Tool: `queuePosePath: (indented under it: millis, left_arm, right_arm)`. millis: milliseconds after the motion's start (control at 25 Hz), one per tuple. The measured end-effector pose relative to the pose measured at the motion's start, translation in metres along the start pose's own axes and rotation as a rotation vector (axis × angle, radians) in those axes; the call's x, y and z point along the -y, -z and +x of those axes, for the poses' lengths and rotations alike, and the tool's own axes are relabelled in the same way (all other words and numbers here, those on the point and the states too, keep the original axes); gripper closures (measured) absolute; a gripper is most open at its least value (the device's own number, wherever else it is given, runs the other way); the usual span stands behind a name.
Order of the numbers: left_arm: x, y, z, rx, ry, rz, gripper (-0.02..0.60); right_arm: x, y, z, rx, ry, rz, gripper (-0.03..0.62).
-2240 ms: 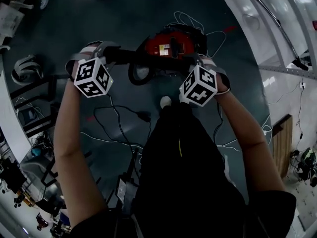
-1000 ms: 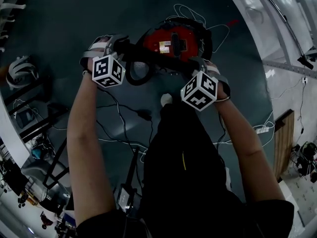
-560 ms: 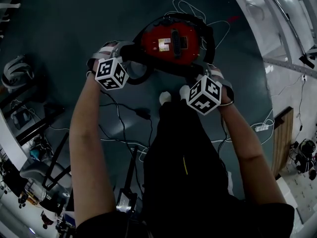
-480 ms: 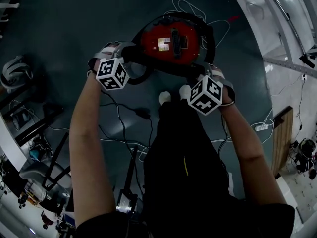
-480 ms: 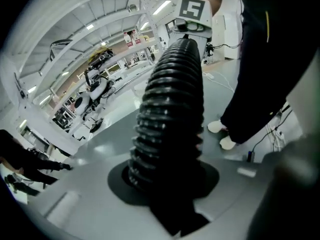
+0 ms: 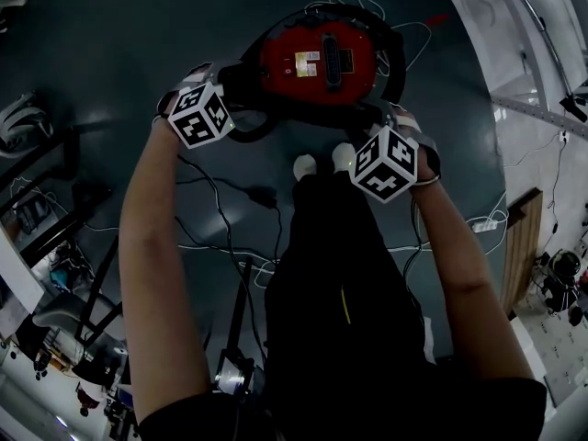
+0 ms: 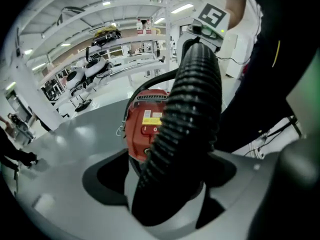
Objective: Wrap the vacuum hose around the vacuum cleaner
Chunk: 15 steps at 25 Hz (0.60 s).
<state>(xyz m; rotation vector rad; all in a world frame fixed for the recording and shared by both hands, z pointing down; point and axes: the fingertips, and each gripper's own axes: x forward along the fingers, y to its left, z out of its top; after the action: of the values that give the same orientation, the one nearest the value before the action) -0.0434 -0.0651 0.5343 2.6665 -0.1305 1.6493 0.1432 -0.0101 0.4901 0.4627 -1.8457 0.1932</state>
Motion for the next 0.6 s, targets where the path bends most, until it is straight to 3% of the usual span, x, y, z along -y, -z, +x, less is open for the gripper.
queuePosePath:
  millis: [80,240,480,600]
  left_arm:
    - [-0.001,-0.001,-0.002,0.014,-0.007,-0.013,0.155]
    - [0.014,-0.016,0.003,0.023,0.027,0.075,0.147]
    - [0.024,-0.090,-0.008,0.162,0.007,0.084,0.156]
    - [0.042,-0.130,-0.016,0.195,0.047,0.129,0.223]
  right_arm:
    - [0.000,-0.004,0.002,0.002,0.007,-0.005,0.396]
    - [-0.001,-0.012,0.006,0.011,0.013,0.003,0.395]
    - [-0.003,-0.013,0.007,0.015,0.006,0.012,0.393]
    - [-0.003,-0.012,0.008,0.023,0.007,0.014,0.391]
